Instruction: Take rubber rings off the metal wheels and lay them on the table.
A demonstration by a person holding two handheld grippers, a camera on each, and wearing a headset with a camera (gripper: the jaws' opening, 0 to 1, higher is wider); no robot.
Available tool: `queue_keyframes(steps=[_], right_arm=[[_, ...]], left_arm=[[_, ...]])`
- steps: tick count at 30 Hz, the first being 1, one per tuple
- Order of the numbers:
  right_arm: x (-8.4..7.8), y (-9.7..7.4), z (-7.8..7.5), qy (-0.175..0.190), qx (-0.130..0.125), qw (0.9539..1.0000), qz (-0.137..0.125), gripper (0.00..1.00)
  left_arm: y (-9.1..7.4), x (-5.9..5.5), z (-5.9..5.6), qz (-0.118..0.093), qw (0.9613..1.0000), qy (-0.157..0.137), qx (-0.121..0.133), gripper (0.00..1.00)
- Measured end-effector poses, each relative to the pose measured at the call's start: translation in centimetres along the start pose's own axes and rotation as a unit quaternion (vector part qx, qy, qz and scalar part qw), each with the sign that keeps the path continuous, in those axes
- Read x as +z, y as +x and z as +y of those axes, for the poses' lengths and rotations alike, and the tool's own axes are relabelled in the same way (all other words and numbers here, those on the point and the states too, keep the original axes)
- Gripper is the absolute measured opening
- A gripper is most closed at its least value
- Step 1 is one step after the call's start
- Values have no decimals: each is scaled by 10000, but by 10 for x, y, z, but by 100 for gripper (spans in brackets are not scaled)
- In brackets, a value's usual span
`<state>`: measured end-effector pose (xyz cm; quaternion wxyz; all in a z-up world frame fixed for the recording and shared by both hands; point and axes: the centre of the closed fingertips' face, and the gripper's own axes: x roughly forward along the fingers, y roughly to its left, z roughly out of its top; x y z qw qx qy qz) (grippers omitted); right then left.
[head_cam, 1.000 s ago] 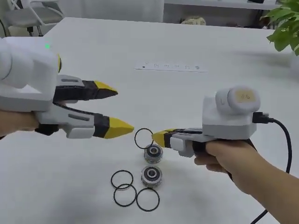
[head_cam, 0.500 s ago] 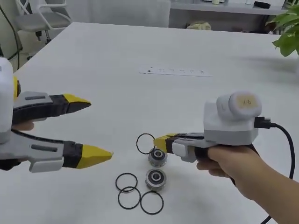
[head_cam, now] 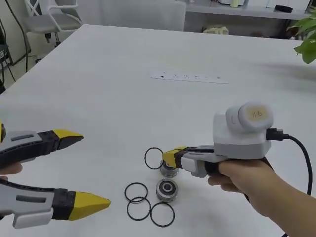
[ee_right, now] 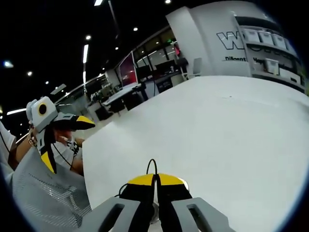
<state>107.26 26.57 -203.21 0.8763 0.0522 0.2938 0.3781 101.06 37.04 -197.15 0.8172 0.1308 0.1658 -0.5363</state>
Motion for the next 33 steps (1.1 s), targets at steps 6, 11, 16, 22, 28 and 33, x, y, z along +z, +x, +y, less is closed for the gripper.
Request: queue_keyframes(steps=[6,11,16,22,28,33], right_arm=[[-2,1,3,-74,29,10000,49,0],[-3,2,5,-142,71,9998,77,0],[-5,3,9,-154,173,9997,120,0],[-11,6,16,-205,316,9989,261,7],[-15,8,18,-313,357,9982,356,12],[-19,9,20,-345,405,9976,447,16]], left_arm=[[-3,-6,-2,14,9999,-129,59,75],[-6,-9,-2,4,9997,-198,111,75],[-6,-9,-1,-6,9996,-236,141,75],[-5,-11,-1,29,9996,-224,140,75],[-4,-12,0,49,9996,-237,163,74],[-4,-13,0,55,9996,-243,165,74]])
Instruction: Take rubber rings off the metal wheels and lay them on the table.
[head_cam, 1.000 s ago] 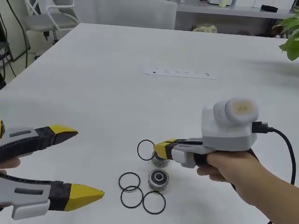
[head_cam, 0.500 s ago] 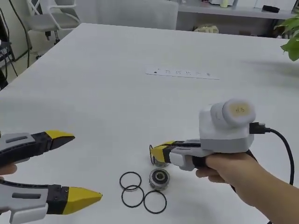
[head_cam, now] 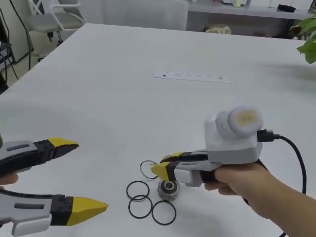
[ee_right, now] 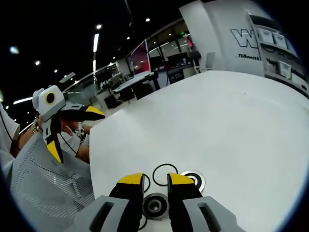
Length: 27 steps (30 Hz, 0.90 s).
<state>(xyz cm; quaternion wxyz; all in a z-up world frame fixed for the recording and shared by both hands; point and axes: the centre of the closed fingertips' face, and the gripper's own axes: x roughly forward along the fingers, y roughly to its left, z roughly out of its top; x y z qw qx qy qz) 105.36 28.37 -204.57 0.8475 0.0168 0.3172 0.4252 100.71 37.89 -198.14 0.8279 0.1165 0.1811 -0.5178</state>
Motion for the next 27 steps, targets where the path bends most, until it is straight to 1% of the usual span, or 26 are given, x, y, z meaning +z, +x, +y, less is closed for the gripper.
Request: queue_keyframes(steps=[14,24,27], right_arm=[[3,-2,-2,16,-34,10000,-52,17],[15,-9,-5,23,-115,9997,-233,17],[22,-13,-6,-33,-164,9994,-310,17]], left_arm=[[1,-1,-1,24,10000,-1,-8,74],[1,0,-2,15,10000,5,-14,74],[1,0,-3,25,10000,5,-23,74]])
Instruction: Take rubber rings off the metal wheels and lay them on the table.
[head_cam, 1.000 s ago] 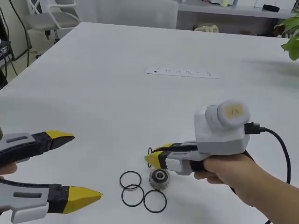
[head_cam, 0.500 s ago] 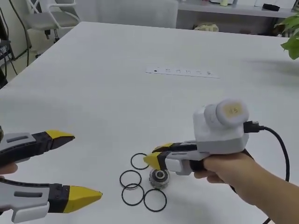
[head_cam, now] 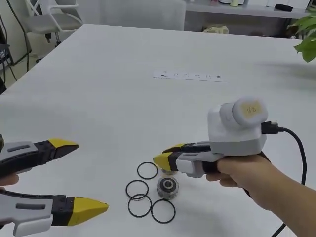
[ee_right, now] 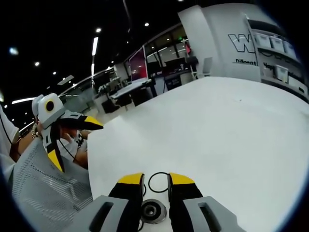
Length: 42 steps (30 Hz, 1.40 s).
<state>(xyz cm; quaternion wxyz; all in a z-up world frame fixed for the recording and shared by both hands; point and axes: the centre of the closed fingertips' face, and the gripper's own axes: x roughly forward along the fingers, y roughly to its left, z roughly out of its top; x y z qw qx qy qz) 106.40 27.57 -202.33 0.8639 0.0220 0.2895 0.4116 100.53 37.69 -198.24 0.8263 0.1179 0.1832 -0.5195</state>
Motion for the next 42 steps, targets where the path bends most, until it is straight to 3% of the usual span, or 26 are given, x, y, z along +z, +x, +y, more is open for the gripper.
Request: queue_keyframes(steps=[23,36,42], right_arm=[[34,-27,-6,-235,-175,9981,-539,20],[34,-41,7,-1162,-97,9927,-315,32],[14,-45,15,-1646,99,9862,114,38]], left_arm=[[0,1,-4,23,9999,87,-87,75],[0,-1,-7,20,9998,81,-200,76],[2,-6,-9,81,9996,65,-248,76]])
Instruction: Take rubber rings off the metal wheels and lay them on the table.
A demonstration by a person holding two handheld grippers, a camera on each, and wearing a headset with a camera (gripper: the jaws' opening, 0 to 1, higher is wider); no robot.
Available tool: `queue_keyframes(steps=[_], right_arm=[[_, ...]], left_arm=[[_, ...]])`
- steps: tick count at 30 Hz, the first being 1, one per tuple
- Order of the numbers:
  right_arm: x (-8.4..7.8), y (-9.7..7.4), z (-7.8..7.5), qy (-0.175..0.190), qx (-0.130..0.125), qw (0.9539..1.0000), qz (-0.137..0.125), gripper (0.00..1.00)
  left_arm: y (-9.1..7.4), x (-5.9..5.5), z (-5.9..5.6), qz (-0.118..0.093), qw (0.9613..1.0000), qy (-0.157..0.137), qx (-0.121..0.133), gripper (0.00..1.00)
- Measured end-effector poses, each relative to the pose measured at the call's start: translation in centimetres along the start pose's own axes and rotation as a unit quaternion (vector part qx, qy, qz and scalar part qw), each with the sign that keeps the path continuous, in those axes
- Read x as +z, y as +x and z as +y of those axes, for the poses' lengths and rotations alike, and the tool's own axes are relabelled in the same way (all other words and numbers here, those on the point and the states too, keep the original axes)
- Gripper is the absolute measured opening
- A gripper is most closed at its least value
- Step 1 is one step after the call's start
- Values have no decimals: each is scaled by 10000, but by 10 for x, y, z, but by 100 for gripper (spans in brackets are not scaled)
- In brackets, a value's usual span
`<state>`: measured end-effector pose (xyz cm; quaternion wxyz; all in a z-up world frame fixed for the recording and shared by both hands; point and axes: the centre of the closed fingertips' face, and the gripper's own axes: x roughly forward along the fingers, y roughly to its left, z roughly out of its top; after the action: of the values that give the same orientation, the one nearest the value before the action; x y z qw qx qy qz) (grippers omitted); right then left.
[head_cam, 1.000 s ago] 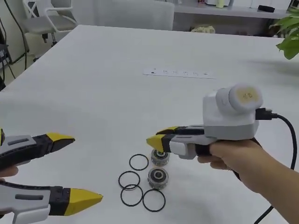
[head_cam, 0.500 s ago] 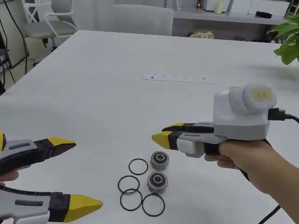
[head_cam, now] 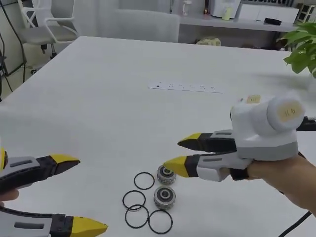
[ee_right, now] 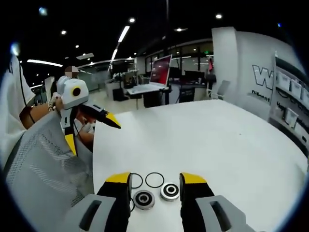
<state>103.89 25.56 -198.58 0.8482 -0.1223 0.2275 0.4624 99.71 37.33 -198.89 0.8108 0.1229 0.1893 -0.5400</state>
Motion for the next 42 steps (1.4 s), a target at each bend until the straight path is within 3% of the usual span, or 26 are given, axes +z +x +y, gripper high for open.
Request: queue_keyframes(steps=[3,7,17,23,31,42], right_arm=[[-5,-2,7,-74,125,9998,110,44],[-18,-7,19,-432,352,9976,408,51],[-55,-25,30,-364,581,9934,922,66],[-63,-39,30,-59,565,9943,905,72],[-69,-55,23,381,351,9961,708,77],[-79,-73,15,867,12,9952,450,80]], left_arm=[[1,-1,-2,-3,10000,-6,-37,76],[2,-3,-3,-14,10000,-59,-68,77],[4,-10,-7,66,9997,-193,-104,79],[7,-10,-10,20,9996,-251,-141,81],[12,-14,-15,59,9993,-308,-216,84],[12,-12,-17,9,9990,-380,-230,85]])
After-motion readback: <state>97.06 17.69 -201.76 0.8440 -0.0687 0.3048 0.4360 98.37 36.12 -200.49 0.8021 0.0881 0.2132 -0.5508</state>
